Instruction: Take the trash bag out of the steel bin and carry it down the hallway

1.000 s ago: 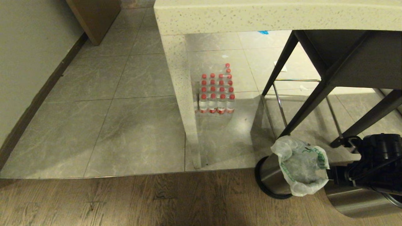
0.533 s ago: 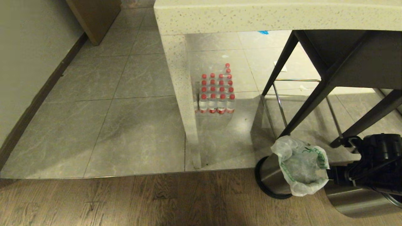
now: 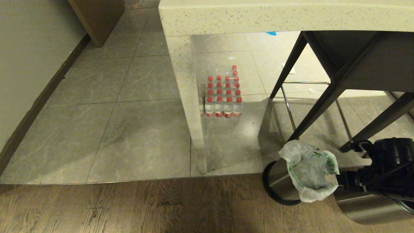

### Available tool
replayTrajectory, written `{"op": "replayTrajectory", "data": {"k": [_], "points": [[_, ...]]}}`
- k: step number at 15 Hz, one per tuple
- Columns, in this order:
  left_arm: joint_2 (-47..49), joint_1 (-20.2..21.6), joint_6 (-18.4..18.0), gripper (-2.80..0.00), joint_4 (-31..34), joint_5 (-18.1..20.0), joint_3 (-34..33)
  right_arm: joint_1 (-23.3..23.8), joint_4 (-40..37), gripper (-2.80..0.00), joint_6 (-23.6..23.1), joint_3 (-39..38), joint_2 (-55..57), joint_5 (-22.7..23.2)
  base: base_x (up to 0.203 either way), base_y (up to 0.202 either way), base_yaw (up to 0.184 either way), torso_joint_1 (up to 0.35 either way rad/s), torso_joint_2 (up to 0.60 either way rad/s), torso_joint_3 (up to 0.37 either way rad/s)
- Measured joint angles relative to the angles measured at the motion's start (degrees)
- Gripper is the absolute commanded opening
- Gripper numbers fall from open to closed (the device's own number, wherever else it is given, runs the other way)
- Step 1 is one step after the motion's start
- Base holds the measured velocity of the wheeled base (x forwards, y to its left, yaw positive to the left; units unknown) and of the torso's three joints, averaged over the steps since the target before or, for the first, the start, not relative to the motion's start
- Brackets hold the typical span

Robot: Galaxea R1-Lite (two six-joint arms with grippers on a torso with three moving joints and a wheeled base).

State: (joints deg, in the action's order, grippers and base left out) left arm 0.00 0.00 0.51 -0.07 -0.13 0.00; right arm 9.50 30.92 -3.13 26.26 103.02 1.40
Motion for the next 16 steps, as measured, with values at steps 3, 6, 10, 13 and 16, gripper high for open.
{"op": "replayTrajectory", "data": {"k": [3, 6, 10, 13, 16], "points": [[0.0, 0.0, 0.0, -2.8, 0.0, -0.05, 0.0, -0.02, 0.0, 0.0, -0.02, 0.0, 0.0, 0.02, 0.0, 0.0, 0.0, 0.0, 0.0, 0.0], [0.0, 0.0, -0.02, -2.8, 0.0, -0.02, 0.0, -0.07, 0.0, 0.0, -0.03, 0.0, 0.0, 0.01, 0.0, 0.0, 0.0, 0.0, 0.0, 0.0], [0.0, 0.0, 0.0, -2.8, 0.0, -0.02, 0.0, 0.0, 0.0, 0.0, -0.02, 0.0, 0.0, 0.02, 0.0, 0.0, 0.0, 0.0, 0.0, 0.0], [0.0, 0.0, -0.02, -2.8, 0.0, -0.02, 0.0, 0.0, -0.02, 0.0, -0.02, 0.0, 0.0, 0.02, 0.0, 0.0, 0.0, 0.0, 0.0, 0.0], [0.0, 0.0, 0.0, -2.8, 0.0, 0.0, 0.0, -0.07, 0.0, 0.0, -0.02, 0.0, 0.0, 0.0, 0.0, 0.0, 0.0, 0.0, 0.0, 0.0]]}}
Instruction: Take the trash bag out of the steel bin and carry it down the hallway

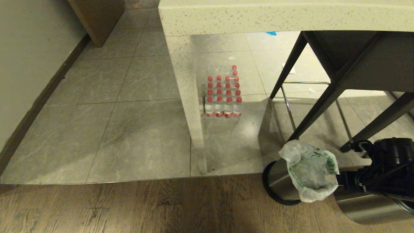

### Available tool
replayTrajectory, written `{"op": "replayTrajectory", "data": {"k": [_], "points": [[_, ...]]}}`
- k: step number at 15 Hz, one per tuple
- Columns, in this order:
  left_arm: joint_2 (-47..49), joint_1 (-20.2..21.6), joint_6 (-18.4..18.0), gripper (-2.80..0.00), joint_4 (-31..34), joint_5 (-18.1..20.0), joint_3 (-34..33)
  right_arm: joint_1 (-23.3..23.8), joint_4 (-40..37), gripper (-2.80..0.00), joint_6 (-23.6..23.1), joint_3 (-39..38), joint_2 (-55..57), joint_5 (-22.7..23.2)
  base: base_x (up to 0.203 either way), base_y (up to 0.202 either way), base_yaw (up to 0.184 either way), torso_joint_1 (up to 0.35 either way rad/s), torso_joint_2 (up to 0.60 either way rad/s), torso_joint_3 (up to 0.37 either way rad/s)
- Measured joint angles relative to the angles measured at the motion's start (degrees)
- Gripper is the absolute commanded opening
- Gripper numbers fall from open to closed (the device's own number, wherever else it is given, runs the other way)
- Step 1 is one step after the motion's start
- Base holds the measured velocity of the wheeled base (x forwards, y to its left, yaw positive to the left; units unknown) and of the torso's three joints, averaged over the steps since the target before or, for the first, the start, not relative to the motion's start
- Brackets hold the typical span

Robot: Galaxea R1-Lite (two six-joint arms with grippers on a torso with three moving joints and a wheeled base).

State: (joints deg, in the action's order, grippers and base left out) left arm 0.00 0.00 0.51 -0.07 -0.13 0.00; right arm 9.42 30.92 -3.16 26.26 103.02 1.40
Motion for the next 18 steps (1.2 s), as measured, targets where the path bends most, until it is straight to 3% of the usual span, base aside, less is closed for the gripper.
{"op": "replayTrajectory", "data": {"k": [18], "points": [[0.0, 0.0, 0.0, -2.8, 0.0, -0.02, 0.0, 0.05, 0.0, 0.0, 0.01, 0.0, 0.0, 0.0, 0.0, 0.0, 0.0, 0.0, 0.0, 0.0]]}}
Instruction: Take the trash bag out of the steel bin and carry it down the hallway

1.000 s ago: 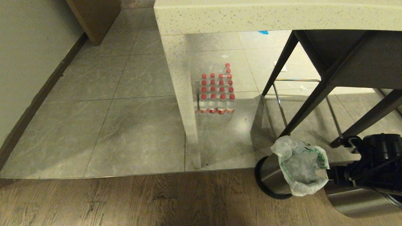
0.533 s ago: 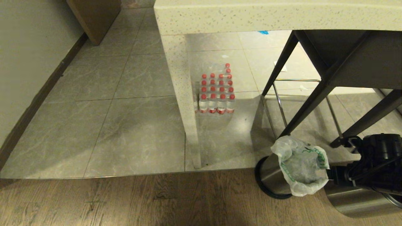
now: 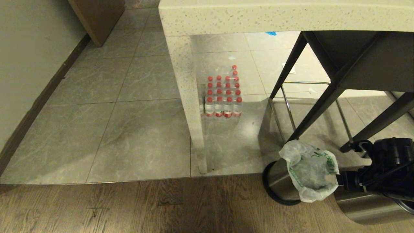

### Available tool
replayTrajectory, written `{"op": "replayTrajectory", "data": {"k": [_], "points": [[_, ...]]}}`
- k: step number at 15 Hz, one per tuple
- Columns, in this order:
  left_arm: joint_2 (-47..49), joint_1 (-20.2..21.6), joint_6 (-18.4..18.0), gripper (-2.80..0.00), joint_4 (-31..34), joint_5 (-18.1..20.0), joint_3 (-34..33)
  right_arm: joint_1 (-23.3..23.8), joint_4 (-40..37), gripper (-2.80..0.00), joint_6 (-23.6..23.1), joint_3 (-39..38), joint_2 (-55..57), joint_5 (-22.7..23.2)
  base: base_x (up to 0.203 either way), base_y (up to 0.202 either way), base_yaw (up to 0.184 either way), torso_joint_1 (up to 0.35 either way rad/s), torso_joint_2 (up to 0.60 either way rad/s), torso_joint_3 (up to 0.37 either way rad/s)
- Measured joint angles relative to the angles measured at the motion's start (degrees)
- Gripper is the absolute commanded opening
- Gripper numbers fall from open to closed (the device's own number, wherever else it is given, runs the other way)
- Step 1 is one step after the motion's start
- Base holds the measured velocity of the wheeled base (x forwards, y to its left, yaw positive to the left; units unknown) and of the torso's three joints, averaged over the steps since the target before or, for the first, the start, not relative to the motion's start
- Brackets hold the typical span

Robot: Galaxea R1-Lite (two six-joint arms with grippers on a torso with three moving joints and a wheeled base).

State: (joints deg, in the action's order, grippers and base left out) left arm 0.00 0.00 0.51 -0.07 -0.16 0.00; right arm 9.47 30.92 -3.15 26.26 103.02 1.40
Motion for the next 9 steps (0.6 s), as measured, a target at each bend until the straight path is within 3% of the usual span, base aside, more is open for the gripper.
{"op": "replayTrajectory", "data": {"k": [9], "points": [[0.0, 0.0, 0.0, -2.8, 0.0, 0.0, 0.0, 0.0, 0.0, 0.0, 0.01, 0.02, 0.0, 0.02, 0.0, 0.0, 0.0, 0.0, 0.0, 0.0]]}}
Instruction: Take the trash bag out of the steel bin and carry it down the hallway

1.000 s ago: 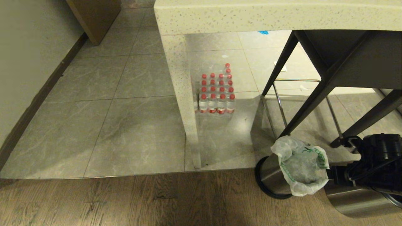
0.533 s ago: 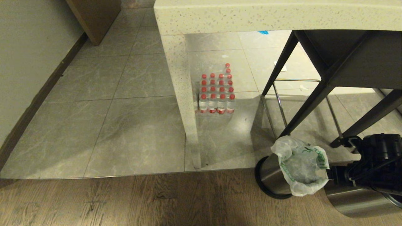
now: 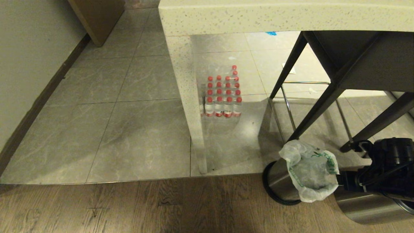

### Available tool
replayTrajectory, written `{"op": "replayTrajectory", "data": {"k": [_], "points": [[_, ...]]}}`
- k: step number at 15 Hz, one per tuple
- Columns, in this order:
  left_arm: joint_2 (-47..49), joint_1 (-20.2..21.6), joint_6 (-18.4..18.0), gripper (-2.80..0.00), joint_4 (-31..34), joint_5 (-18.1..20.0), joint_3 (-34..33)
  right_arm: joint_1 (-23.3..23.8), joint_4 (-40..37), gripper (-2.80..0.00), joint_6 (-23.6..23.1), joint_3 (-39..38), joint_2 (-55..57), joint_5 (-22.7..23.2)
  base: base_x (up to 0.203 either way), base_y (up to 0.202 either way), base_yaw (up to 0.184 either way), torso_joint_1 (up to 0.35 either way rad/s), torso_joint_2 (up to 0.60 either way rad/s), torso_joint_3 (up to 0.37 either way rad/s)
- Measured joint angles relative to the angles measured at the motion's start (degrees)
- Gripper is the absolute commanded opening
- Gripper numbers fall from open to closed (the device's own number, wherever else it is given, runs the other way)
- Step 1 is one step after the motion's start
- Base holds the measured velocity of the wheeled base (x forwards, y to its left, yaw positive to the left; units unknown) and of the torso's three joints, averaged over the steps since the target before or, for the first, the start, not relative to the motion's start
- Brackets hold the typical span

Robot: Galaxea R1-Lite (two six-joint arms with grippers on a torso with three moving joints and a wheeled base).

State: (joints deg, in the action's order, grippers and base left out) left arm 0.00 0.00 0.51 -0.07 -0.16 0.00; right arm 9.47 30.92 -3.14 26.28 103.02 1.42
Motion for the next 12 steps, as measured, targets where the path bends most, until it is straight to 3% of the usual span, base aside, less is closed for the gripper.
{"op": "replayTrajectory", "data": {"k": [12], "points": [[0.0, 0.0, 0.0, -2.8, 0.01, 0.02, 0.0, -0.05, 0.0, 0.0, -0.02, 0.0, 0.0, -0.02, 0.0, 0.0, 0.0, 0.0, 0.0, 0.0]]}}
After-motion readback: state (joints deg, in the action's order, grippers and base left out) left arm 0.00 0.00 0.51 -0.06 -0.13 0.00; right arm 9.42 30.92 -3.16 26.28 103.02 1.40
